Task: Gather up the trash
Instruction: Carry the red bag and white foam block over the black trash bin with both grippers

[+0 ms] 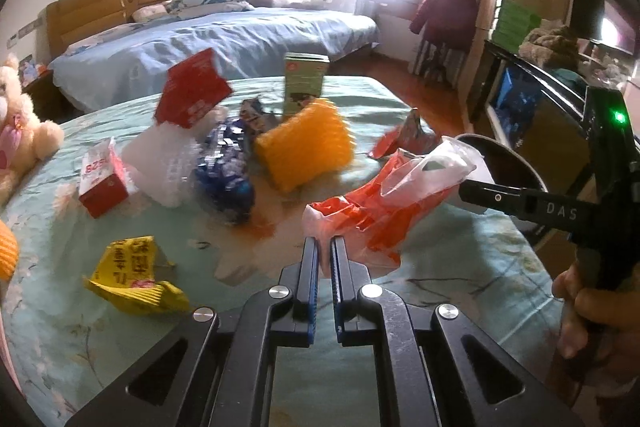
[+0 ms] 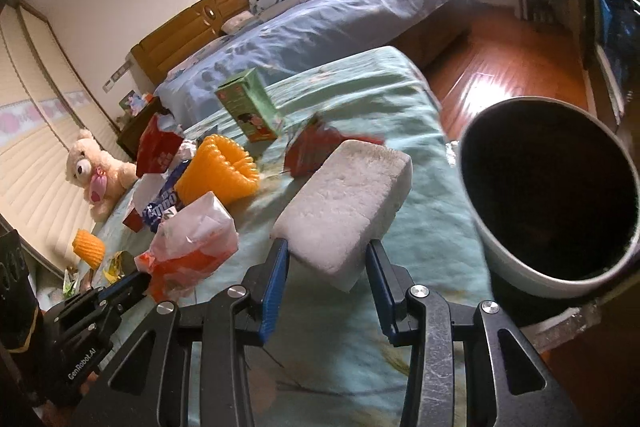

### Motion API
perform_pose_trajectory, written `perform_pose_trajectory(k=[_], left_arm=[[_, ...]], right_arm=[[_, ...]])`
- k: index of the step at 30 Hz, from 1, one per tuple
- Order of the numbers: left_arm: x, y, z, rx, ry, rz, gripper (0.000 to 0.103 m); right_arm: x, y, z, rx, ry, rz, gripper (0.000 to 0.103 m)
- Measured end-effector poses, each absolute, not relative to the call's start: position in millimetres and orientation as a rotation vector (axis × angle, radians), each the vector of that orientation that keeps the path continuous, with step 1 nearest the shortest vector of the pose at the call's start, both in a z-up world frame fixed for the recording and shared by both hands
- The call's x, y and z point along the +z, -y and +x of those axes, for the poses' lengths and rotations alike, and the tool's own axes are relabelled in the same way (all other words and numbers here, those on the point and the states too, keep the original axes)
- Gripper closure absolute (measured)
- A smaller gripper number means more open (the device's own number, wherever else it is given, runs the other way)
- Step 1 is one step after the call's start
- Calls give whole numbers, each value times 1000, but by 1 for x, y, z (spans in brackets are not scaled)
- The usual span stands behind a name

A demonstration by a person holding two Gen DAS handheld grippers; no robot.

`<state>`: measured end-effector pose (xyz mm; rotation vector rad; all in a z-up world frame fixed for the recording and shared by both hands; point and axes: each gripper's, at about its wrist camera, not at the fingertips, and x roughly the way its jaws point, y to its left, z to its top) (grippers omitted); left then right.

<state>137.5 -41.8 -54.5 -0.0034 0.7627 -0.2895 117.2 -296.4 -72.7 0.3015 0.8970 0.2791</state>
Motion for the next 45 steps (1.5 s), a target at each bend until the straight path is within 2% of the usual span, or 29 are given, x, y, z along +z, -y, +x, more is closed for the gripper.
perform_pose_trajectory(k=[22,45], left_arm=[[-52,132,161,-420,-779,114,98],[-64,221,210,-454,-790,204,98]], right_arm=[[-61,382,100,134,-838,382,63],[-76,444,116,47,-862,394,62]])
